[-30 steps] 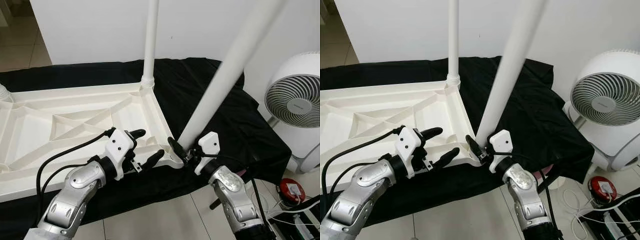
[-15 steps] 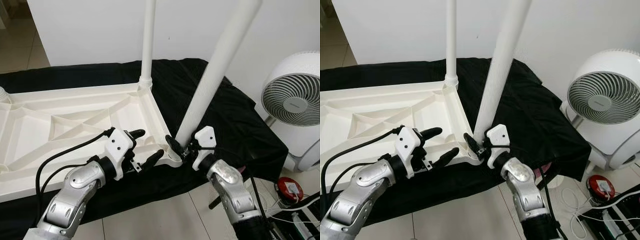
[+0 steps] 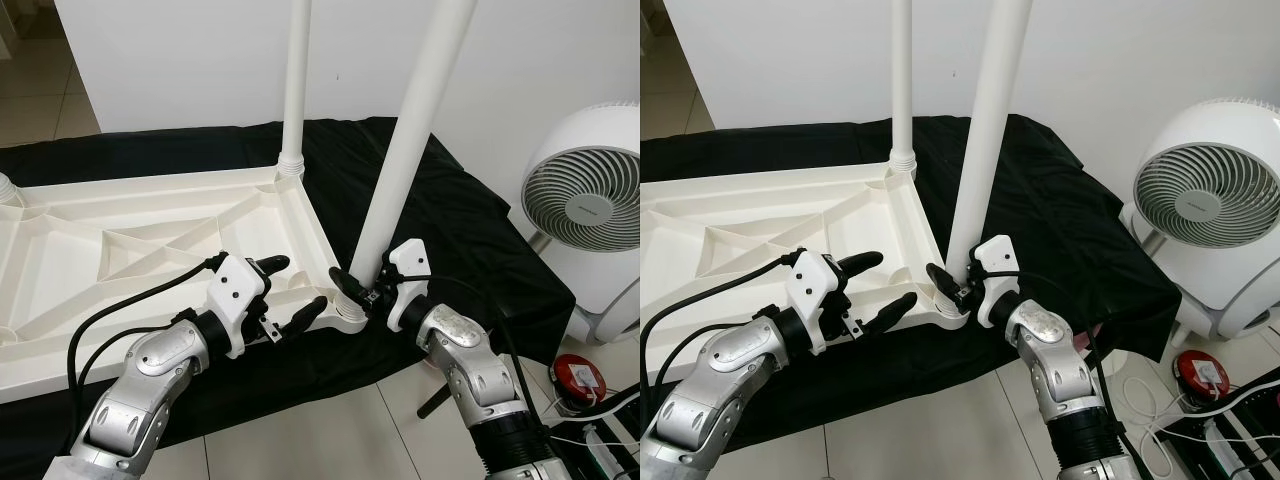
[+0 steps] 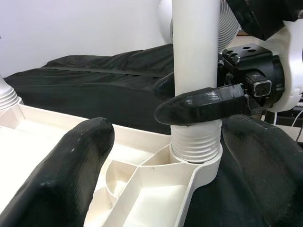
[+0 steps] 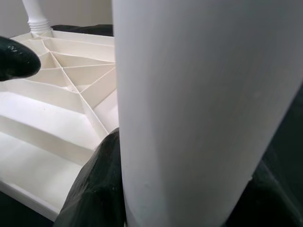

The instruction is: Building children table

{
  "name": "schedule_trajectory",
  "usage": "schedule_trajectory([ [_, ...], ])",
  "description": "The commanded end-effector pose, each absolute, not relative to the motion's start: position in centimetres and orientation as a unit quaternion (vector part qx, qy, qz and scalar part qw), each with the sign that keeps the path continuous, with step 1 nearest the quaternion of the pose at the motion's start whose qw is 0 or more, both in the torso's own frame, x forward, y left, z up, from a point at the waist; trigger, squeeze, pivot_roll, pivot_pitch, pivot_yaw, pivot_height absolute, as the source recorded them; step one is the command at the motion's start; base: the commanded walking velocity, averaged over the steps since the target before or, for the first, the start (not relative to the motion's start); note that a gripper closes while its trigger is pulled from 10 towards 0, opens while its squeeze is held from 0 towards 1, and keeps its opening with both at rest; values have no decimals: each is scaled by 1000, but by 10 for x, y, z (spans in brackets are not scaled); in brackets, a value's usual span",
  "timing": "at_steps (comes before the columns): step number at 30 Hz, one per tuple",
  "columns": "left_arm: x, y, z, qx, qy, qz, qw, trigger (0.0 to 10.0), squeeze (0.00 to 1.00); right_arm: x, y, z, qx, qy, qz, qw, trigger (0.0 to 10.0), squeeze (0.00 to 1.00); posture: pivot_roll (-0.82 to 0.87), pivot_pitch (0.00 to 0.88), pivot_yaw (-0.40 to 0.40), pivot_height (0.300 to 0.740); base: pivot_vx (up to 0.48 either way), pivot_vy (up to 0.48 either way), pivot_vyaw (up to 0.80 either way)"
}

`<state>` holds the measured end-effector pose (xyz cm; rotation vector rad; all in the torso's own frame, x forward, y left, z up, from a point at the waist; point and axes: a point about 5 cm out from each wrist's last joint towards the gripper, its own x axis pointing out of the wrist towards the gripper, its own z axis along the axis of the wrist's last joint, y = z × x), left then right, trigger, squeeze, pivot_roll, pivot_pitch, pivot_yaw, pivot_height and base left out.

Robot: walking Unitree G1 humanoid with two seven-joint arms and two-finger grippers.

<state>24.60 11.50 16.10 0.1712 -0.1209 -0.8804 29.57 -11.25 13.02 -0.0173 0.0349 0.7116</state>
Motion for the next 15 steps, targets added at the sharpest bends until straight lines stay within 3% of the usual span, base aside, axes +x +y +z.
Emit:
schedule_trajectory([
  [1,245,116,162,88,-56,-426,899,10000,0,290,-120,93,9,116,325,939,10000,0,39,31,-57,740,0,0,0],
  [15,245,116,163,88,-57,-427,898,10000,0,291,-129,82,17,130,284,950,10000,0,34,32,-54,740,0,0,0],
])
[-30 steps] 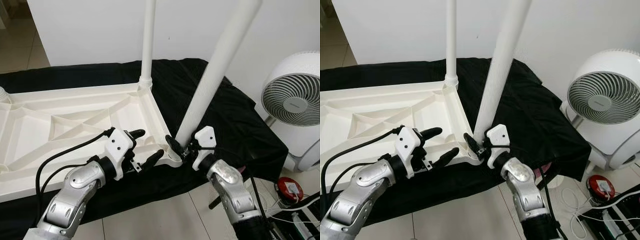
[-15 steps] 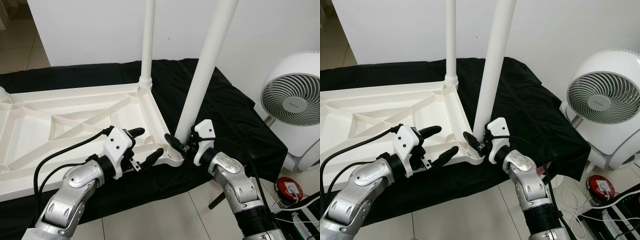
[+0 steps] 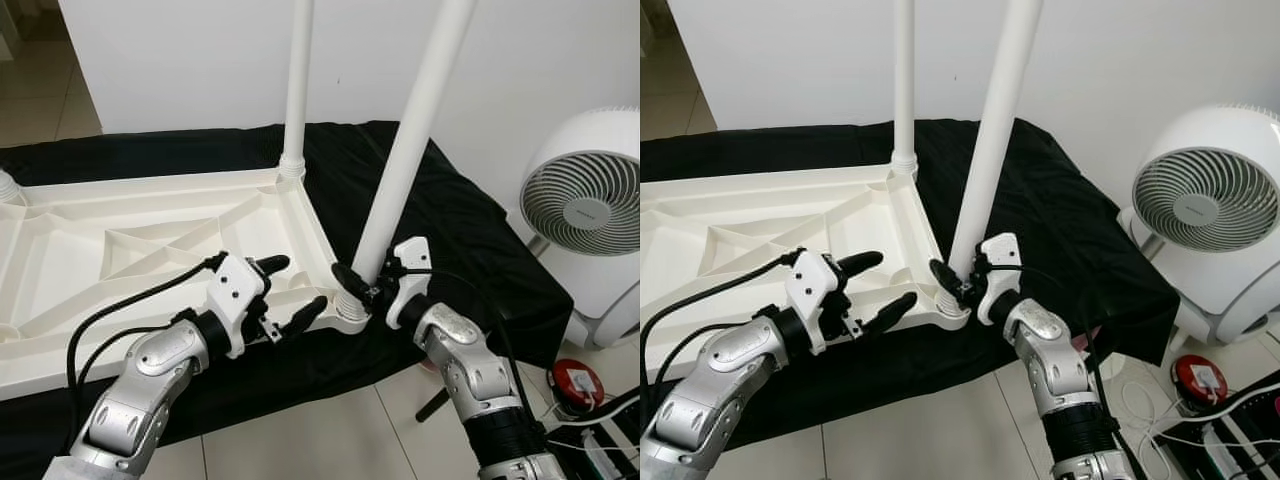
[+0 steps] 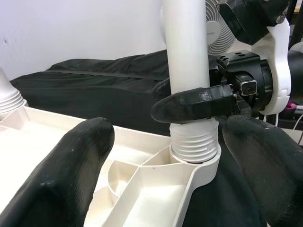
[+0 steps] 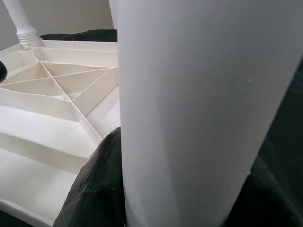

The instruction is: Building children table

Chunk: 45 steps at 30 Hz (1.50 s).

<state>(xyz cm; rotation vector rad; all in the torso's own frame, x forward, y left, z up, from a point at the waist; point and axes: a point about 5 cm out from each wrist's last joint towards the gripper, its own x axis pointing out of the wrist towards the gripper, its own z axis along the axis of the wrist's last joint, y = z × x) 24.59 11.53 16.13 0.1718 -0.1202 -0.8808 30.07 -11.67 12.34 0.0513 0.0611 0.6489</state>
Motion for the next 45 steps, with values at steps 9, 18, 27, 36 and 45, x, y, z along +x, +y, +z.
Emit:
schedule_trajectory([
  [9,245,116,163,87,-59,-424,900,10000,0,267,-126,68,-34,73,296,952,10000,0,37,30,-63,740,0,0,0],
  [18,245,119,163,91,-56,-425,899,10000,0,269,-128,72,6,41,269,962,10000,0,33,26,-54,740,0,0,0],
  [27,252,126,170,101,-62,-417,901,10000,0,283,-125,95,-14,9,283,959,10000,0,38,16,-53,740,0,0,0],
  [36,262,132,182,76,-73,-424,900,10000,1000,292,-123,152,-26,-47,333,941,10000,0,33,0,-61,740,0,0,0],
  [45,281,124,216,36,-108,-436,893,10000,0,299,-123,181,-9,-63,359,931,10000,0,35,0,-79,740,0,0,0],
])
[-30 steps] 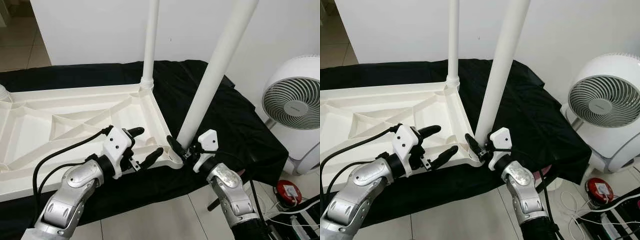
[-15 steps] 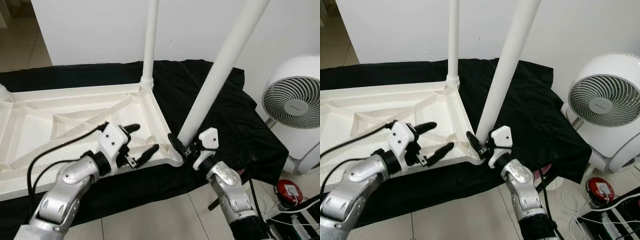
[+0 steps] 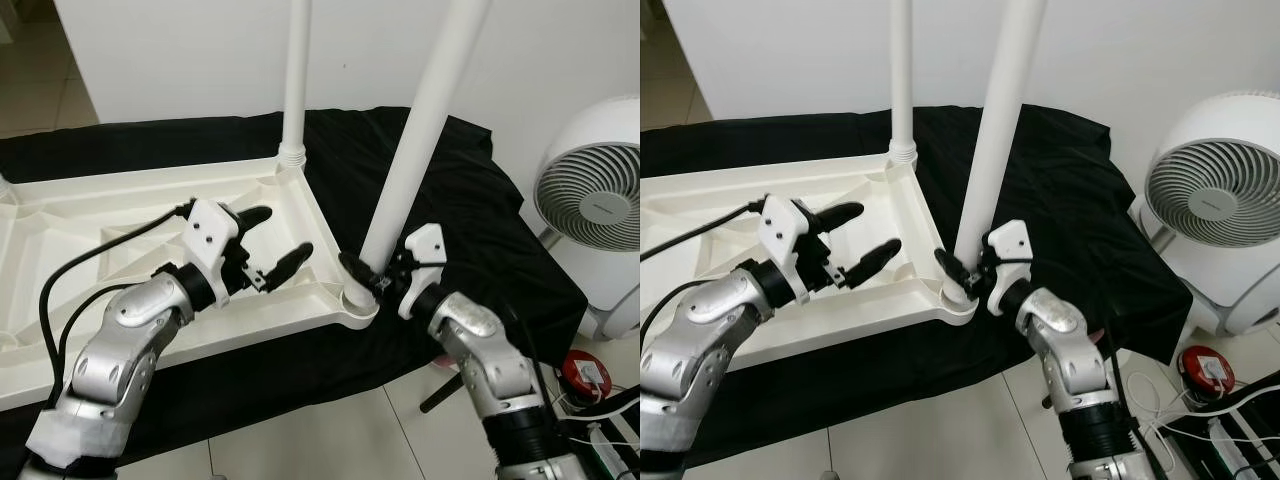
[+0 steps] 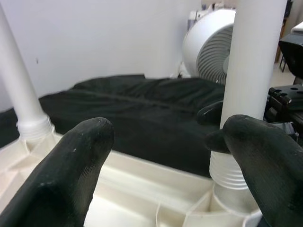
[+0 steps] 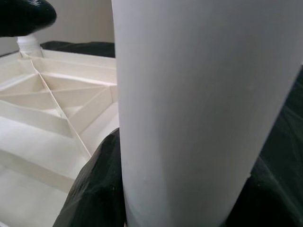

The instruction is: Building children table

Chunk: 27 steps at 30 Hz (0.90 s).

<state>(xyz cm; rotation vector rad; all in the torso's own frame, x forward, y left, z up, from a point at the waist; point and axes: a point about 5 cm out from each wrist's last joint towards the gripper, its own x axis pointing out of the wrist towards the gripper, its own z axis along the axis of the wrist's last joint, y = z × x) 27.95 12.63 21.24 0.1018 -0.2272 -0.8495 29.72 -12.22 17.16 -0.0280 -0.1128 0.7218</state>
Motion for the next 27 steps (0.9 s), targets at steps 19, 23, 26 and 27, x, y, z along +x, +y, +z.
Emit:
schedule_trajectory([
  [19,280,74,268,-58,-124,-581,802,10000,0,313,-128,195,-113,-24,419,901,10000,0,18,0,-83,740,0,0,0],
  [23,278,66,272,-63,-127,-600,788,10000,0,315,-127,194,-121,-16,425,897,10000,0,21,0,-85,740,0,0,0],
  [26,277,62,276,-59,-132,-610,779,10000,0,316,-127,193,-130,-12,432,892,10000,0,23,0,-86,740,0,0,0],
  [27,277,62,276,-59,-132,-610,779,10000,0,316,-127,193,-130,-12,432,892,10000,0,23,0,-86,740,0,0,0],
])
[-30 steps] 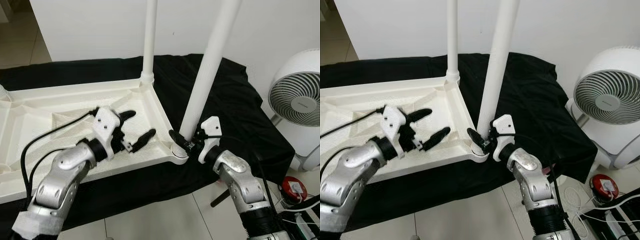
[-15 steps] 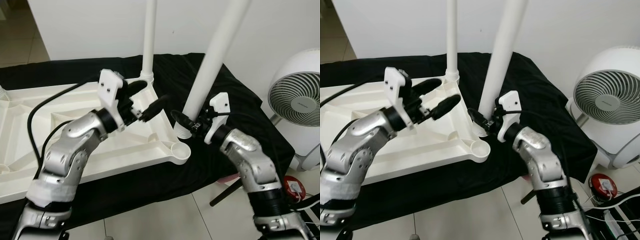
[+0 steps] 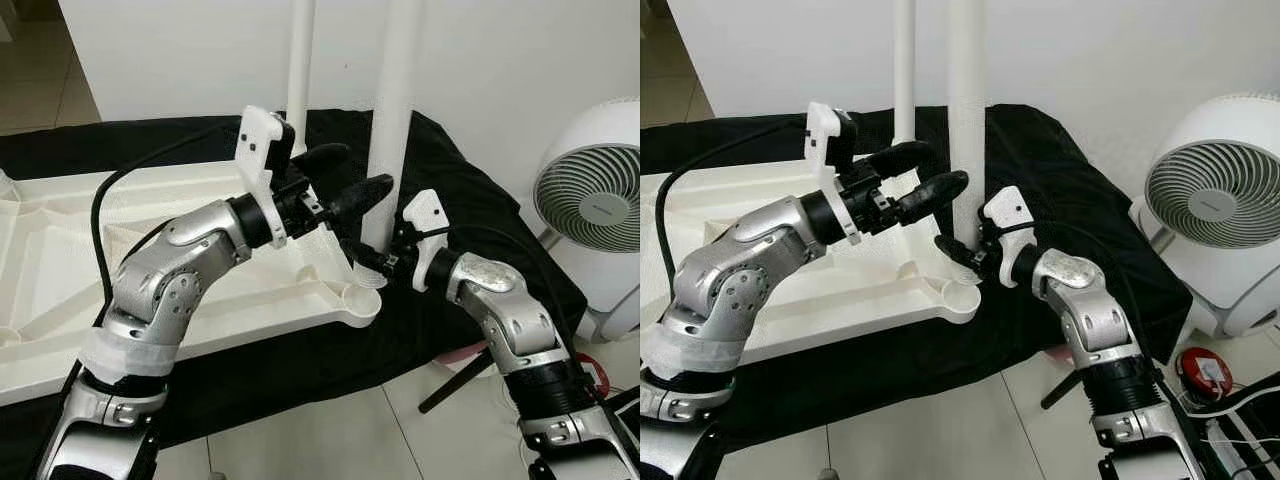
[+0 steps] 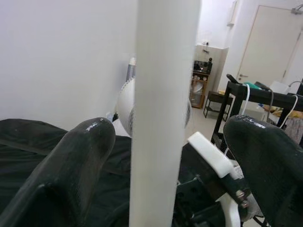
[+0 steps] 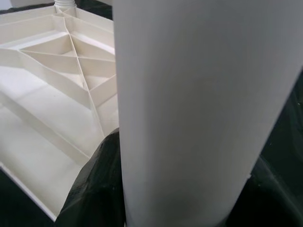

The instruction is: Building children table

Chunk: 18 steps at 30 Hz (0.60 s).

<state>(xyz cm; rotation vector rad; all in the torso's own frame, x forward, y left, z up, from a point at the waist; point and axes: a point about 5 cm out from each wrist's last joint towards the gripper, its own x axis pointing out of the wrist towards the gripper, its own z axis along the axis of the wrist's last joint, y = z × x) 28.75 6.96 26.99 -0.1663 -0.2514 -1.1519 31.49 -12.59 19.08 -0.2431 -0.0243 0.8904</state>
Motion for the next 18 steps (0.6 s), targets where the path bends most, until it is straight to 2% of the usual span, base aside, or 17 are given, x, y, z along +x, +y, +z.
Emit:
schedule_trajectory([
  [1,279,59,277,-54,-135,-608,781,10000,0,317,-126,192,-136,-9,436,890,10000,0,23,0,-85,740,0,0,0],
  [10,297,43,287,-28,-143,-579,802,10000,0,322,-117,192,-160,1,462,872,10000,0,20,0,-82,740,0,0,0],
  [18,303,35,289,7,-145,-569,809,10000,0,326,-112,192,-169,-1,469,867,10000,0,24,0,-77,740,0,0,0],
])
